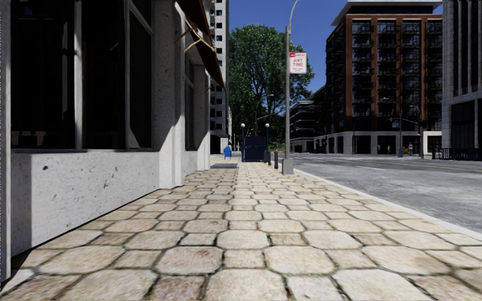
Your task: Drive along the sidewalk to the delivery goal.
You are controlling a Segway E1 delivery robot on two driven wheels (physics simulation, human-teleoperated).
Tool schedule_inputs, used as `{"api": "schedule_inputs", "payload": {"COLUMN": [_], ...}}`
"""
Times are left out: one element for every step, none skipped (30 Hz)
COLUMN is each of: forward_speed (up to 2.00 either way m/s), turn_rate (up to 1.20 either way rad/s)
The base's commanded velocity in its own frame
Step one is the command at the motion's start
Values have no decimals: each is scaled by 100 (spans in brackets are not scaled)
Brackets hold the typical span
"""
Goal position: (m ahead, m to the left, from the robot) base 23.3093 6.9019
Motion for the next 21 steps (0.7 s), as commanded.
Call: {"api": "schedule_inputs", "payload": {"forward_speed": [200,200,200,200,200,200,200,200,200,200,200,200,200,200,200,200,200,200,200,200,200], "turn_rate": [0,0,0,0,0,0,0,0,0,0,0,0,0,0,0,0,0,0,0,0,0]}}
